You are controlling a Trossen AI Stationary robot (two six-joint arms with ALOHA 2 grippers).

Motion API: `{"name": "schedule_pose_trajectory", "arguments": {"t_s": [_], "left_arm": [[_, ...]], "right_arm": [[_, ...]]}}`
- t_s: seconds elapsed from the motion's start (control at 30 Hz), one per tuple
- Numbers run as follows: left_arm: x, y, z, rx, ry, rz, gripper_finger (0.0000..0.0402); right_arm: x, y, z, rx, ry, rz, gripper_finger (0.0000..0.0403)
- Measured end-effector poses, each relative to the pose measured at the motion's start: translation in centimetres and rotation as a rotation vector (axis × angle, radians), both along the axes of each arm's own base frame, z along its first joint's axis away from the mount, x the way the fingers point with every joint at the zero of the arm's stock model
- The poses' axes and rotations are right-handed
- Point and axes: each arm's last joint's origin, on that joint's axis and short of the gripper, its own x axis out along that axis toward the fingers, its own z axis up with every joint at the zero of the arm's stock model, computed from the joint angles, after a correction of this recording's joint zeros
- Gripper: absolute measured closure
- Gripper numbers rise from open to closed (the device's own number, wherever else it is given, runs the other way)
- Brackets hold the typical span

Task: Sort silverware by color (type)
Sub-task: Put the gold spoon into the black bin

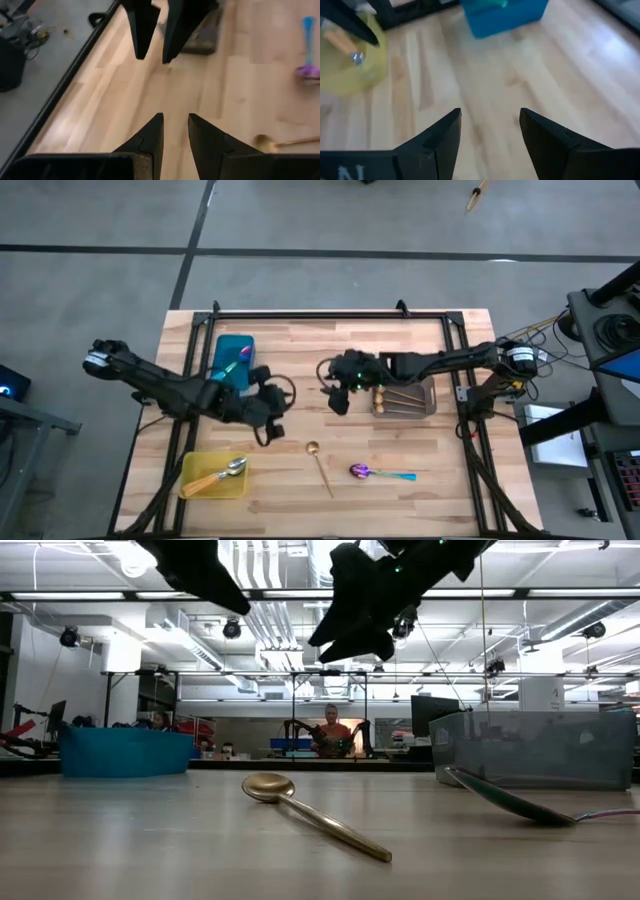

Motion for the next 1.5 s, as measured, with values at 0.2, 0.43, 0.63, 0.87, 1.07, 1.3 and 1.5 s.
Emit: {"name": "schedule_pose_trajectory", "arguments": {"t_s": [0.2,0.43,0.63,0.87,1.07,1.3,1.5], "left_arm": [[0.1,-2.5,-0.4,-0.044,-0.034,-0.058,0.0331],[0.4,-3.9,-1.2,-0.03,-0.023,-0.107,0.0331],[0.5,-4.3,-1.5,-0.049,-0.026,-0.1,0.0331],[1.2,-5.4,-1.8,-0.113,-0.085,-0.09,0.0331],[2.4,-6.8,-2.9,-0.142,-0.137,-0.114,0.0331],[4.2,-8.2,-6.5,-0.206,-0.108,-0.064,0.0331],[5.0,-8.5,-9.3,-0.21,-0.056,-0.012,0.0327]], "right_arm": [[-0.7,4.0,-0.1,0.075,0.145,0.07,0.0209],[-2.6,8.8,-0.7,0.266,0.35,0.074,0.0209],[-4.0,13.4,-0.7,0.366,0.412,0.131,0.0209],[-4.8,18.1,-0.8,0.387,0.427,0.126,0.0209],[-4.3,21.6,-1.1,0.316,0.422,0.191,0.0209],[-4.6,23.4,-2.2,0.284,0.485,0.207,0.0209],[-4.5,23.3,-2.5,0.253,0.464,0.135,0.0209]]}}
